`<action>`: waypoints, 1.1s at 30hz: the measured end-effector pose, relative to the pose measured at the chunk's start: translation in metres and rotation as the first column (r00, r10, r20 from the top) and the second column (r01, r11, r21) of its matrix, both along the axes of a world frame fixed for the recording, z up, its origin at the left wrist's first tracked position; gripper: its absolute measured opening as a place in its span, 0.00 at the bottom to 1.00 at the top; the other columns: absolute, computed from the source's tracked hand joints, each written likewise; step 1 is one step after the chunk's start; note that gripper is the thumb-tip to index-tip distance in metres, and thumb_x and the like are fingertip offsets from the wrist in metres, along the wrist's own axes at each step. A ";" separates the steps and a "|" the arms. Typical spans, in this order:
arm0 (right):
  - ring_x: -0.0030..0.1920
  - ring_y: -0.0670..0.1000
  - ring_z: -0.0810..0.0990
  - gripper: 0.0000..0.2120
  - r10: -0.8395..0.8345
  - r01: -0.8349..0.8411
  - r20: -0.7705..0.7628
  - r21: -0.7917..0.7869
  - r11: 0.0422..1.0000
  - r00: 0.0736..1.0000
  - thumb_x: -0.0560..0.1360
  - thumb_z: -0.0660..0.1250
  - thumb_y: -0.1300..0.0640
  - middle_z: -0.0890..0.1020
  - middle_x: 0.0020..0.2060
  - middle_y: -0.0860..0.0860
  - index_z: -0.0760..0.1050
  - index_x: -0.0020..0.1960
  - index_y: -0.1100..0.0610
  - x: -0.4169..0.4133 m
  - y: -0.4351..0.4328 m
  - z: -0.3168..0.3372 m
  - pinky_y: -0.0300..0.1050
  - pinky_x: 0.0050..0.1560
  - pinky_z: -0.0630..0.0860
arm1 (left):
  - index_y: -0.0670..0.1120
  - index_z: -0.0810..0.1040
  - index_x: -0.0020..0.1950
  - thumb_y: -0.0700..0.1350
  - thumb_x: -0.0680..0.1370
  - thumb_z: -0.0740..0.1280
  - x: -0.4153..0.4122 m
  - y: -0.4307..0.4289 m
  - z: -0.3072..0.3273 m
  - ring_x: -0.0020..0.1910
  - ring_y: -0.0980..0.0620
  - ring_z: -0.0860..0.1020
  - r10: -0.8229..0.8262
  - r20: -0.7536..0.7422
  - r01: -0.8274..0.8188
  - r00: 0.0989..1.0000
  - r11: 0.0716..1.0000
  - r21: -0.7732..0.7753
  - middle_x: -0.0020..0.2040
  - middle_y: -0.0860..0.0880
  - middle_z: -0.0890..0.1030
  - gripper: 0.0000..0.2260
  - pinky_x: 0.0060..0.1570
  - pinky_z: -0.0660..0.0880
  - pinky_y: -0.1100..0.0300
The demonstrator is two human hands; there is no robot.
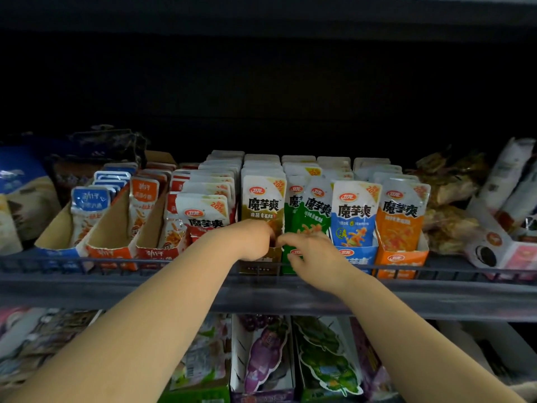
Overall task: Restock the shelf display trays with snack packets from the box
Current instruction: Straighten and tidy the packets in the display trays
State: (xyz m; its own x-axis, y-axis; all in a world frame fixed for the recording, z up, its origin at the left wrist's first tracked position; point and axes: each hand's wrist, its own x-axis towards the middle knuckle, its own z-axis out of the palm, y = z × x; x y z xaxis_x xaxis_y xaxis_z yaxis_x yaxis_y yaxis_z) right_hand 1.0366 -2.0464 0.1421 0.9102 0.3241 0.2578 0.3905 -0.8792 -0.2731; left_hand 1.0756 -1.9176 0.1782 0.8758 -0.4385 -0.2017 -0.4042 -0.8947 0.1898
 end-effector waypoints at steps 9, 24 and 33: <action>0.46 0.51 0.67 0.17 0.016 -0.013 -0.039 0.086 0.996 0.999 0.77 0.56 0.64 0.76 0.46 0.54 0.71 0.63 0.53 0.005 -0.003 -0.006 0.37 0.46 0.57 | 0.47 0.64 0.71 0.32 0.77 0.56 0.008 0.007 -0.005 0.64 0.48 0.70 0.077 0.059 -0.060 0.995 0.967 -0.247 0.68 0.45 0.70 0.24 0.56 0.68 0.62; 0.45 0.50 0.68 0.19 0.045 -0.033 -0.074 0.161 0.986 0.996 0.77 0.55 0.65 0.79 0.52 0.55 0.71 0.65 0.52 0.004 -0.007 -0.008 0.36 0.47 0.60 | 0.47 0.68 0.69 0.42 0.79 0.59 -0.005 0.017 -0.016 0.64 0.53 0.69 0.020 0.229 0.068 0.973 0.928 -0.367 0.66 0.49 0.71 0.17 0.61 0.63 0.66; 0.56 0.44 0.73 0.17 -0.025 0.073 -0.105 0.478 0.875 0.994 0.78 0.55 0.67 0.77 0.58 0.49 0.74 0.61 0.55 0.006 -0.002 0.019 0.32 0.56 0.70 | 0.49 0.61 0.72 0.40 0.79 0.57 -0.036 0.050 -0.081 0.68 0.64 0.48 0.120 0.502 0.173 0.857 0.849 -0.499 0.71 0.55 0.61 0.21 0.67 0.43 0.67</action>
State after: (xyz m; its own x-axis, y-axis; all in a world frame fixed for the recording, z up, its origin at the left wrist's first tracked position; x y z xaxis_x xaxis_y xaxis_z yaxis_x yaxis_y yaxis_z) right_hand 1.0425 -2.0485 0.1610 0.9491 0.1362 0.2840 0.3022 -0.6475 -0.6996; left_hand 1.0395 -1.8680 0.0975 0.7724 -0.3706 0.5158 -0.5933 -0.7108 0.3778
